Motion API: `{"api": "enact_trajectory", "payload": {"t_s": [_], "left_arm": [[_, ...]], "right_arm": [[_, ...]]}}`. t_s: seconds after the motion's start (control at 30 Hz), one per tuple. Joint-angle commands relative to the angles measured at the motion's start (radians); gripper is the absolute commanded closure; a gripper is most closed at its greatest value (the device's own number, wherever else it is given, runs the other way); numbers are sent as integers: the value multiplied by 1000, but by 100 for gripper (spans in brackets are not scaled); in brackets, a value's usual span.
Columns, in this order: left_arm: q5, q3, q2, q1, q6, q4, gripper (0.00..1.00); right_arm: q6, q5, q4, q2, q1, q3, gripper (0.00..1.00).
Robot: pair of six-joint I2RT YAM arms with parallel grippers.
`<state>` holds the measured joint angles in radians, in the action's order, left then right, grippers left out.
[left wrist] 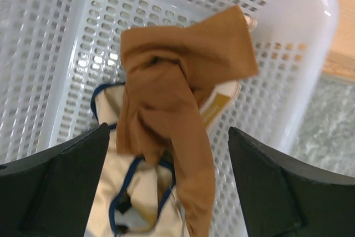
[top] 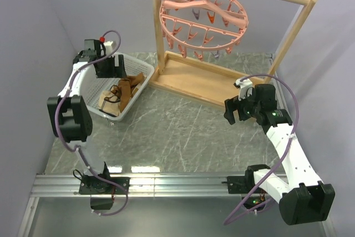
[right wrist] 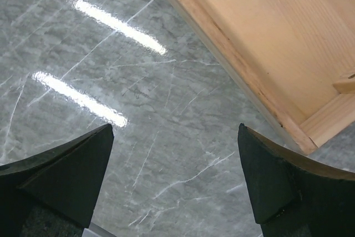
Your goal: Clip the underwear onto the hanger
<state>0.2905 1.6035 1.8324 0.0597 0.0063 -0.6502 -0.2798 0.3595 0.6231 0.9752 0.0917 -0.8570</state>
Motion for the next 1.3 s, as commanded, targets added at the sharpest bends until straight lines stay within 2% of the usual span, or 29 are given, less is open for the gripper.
{"api": "enact_trajectory", "payload": {"t_s": [0.0, 0.07, 0.27, 0.47, 0.53, 0.6, 0.63, 0.7, 0.77, 1.0, 1.27], "left_arm": [[50, 88, 91, 3, 11, 20, 5], [41, 102, 157, 2, 23, 41, 1], [97, 150, 289, -1, 73, 63, 1], [113, 116, 324, -26, 104, 116, 3], [118, 116, 337, -32, 110, 122, 9], [119, 121, 338, -35, 106, 130, 26], [130, 124, 337, -37, 104, 132, 42], [142, 133, 308, -37, 98, 136, 62], [142, 159, 275, -37, 100, 103, 100], [214, 265, 122, -35, 97, 14, 100], [352, 245, -106, -41, 83, -60, 100]], "right_arm": [[-12, 1, -8, 2, 17, 6, 0], [-10, 12, -3, 8, 22, 3, 0], [-13, 18, 10, 17, 23, 6, 0], [-21, 3, 10, 17, 23, 16, 0], [-21, 2, 16, 33, 23, 12, 0], [-16, 9, 20, 37, 25, 6, 0], [-16, 12, 18, 37, 25, 3, 0], [-13, 21, 17, 37, 25, 1, 0], [-10, 25, 18, 42, 25, -7, 0], [1, 56, 38, 56, 25, -42, 1], [11, 99, 47, 54, 26, -60, 1]]}}
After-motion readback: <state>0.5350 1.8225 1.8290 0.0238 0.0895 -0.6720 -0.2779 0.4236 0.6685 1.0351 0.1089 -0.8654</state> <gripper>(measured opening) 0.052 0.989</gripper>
